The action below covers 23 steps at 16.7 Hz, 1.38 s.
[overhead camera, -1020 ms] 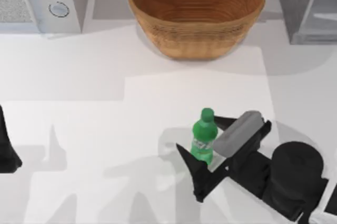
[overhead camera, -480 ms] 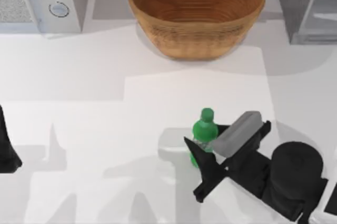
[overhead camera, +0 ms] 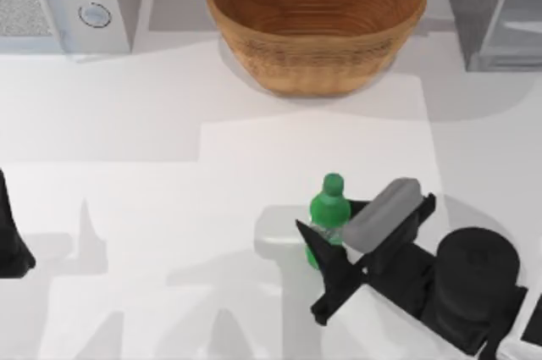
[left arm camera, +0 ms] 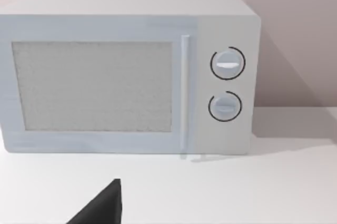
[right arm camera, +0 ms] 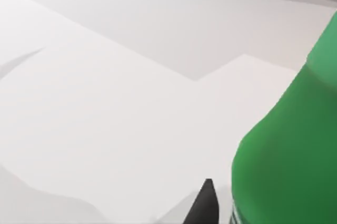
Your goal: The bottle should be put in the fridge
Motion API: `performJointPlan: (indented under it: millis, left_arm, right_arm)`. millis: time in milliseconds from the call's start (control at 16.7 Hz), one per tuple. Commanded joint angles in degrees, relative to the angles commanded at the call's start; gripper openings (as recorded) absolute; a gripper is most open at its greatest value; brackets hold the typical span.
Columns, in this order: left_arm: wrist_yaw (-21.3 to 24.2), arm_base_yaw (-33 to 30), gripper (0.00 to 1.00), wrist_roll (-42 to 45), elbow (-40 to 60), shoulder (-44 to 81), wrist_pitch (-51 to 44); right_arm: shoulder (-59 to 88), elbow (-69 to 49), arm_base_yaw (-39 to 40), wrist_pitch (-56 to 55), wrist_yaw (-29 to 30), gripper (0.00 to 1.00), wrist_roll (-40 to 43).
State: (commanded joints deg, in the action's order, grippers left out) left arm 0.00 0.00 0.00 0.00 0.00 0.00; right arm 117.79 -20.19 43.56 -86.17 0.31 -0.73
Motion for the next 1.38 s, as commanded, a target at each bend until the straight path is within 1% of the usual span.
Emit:
performJointPlan:
  millis: [120, 240, 420, 660, 840, 960, 1200, 1380]
  left_arm:
    - [0.0, 0.0, 1.0, 0.0, 0.0, 0.0, 0.0]
    - [0.0, 0.0, 1.0, 0.0, 0.0, 0.0, 0.0]
    - [0.0, 0.0, 1.0, 0.0, 0.0, 0.0, 0.0]
    - [0.0, 0.0, 1.0, 0.0, 0.0, 0.0, 0.0]
    - [0.0, 0.0, 1.0, 0.0, 0.0, 0.0, 0.0]
    - [0.0, 0.0, 1.0, 0.0, 0.0, 0.0, 0.0]
    - [0.0, 0.0, 1.0, 0.0, 0.0, 0.0, 0.0]
    - [0.0, 0.0, 1.0, 0.0, 0.0, 0.0, 0.0]
  right_arm:
    - [-0.1, 0.2, -0.1, 0.1, -0.1, 0.01, 0.0]
    - [-1.8, 1.9, -1.8, 2.1, -2.2, 0.01, 0.6]
    - [-8.7, 4.6, -7.4, 7.2, -7.8, 0.01, 2.1]
    - [-23.1, 7.4, -16.4, 12.3, -15.7, 0.01, 3.3]
    - [-28.8, 10.6, -21.7, 17.4, -21.3, 0.01, 4.2]
    - [-29.7, 11.7, -22.5, 18.6, -22.4, 0.01, 4.6]
    - [-29.4, 11.6, -22.3, 18.5, -22.3, 0.01, 4.4]
    - [-33.0, 12.3, -23.3, 20.6, -21.6, 0.01, 4.3]
